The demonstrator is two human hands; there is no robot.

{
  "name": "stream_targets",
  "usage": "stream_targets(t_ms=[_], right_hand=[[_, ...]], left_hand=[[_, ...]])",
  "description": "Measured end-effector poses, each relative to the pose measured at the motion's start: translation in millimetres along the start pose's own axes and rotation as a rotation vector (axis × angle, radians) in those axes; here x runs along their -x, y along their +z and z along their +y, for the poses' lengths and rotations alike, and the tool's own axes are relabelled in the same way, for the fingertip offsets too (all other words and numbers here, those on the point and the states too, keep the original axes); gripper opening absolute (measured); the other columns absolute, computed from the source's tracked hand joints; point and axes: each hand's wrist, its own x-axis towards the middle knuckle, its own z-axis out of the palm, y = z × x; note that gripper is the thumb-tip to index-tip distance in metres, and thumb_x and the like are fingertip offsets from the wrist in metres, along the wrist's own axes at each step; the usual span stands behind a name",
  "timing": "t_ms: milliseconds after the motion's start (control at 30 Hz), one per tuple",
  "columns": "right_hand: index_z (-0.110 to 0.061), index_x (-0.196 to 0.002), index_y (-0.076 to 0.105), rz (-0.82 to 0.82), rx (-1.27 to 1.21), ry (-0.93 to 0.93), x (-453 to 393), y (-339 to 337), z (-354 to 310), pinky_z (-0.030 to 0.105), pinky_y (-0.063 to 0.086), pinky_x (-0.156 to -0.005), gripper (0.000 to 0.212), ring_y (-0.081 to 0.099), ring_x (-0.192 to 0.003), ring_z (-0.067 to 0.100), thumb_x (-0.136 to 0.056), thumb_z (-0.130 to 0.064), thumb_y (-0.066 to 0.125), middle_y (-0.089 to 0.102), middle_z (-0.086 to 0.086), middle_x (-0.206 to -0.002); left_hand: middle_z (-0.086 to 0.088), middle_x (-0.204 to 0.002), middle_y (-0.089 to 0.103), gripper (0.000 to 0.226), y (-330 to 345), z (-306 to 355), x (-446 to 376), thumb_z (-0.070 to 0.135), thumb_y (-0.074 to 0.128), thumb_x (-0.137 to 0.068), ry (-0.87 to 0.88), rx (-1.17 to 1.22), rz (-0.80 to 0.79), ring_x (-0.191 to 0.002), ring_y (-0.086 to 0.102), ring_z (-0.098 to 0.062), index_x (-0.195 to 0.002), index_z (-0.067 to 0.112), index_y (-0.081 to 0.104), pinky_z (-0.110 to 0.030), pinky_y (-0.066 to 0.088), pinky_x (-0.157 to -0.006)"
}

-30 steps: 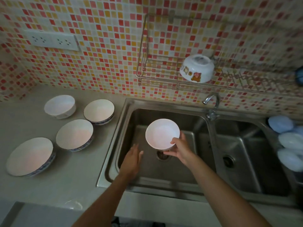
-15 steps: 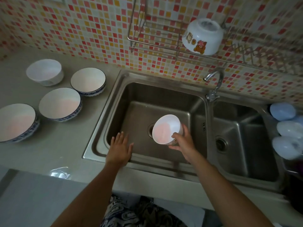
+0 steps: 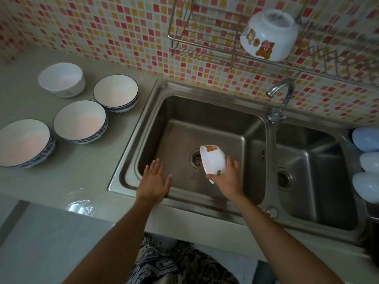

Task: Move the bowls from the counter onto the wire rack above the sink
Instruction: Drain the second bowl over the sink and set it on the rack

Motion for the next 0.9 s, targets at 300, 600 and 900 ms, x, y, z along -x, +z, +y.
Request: stream_targets(t_ms=[300, 600, 900], right_hand=[[-0.016, -0.139, 0.038, 0.049, 0.261, -0.321, 6, 17, 15, 0.04, 0.055, -0.091, 0.093, 0.052, -0.118, 0.029, -0.061, -0.009, 0.088, 0.035, 0.006, -0.138], [-0.011, -0.134, 0.047, 0.177, 0.607, -0.504, 9, 10, 26, 0.043, 0.059, -0.082, 0.086, 0.056, -0.109, 0.036, -0.058, 0.006, 0.083, 0.044, 0.015, -0.132], [-0.011, -0.133, 0.046, 0.247, -0.27, -0.081, 1, -34, -38, 0.023, 0.043, -0.086, 0.083, 0.046, -0.105, 0.013, -0.063, -0.024, 0.089, 0.041, 0.001, -0.121]], left_hand=[[-0.007, -0.159, 0.012, 0.071, 1, 0, 0, 0.055, 0.014, -0.094, -0.001, -0.005, 0.014, -0.147, 0.001, -0.017, -0.15, 0.011, 0.015, -0.033, -0.002, -0.119], [-0.007, -0.16, 0.01, 0.068, 3, 0, 1, 0.052, 0.017, -0.095, 0.005, 0.005, 0.038, -0.147, -0.001, -0.017, -0.15, 0.012, 0.014, -0.032, -0.002, -0.119], [-0.008, -0.159, -0.001, 0.078, -24, 10, -11, 0.058, -0.004, -0.085, 0.081, -0.077, 0.059, -0.146, -0.009, -0.021, -0.15, 0.016, 0.006, -0.037, -0.007, -0.118]])
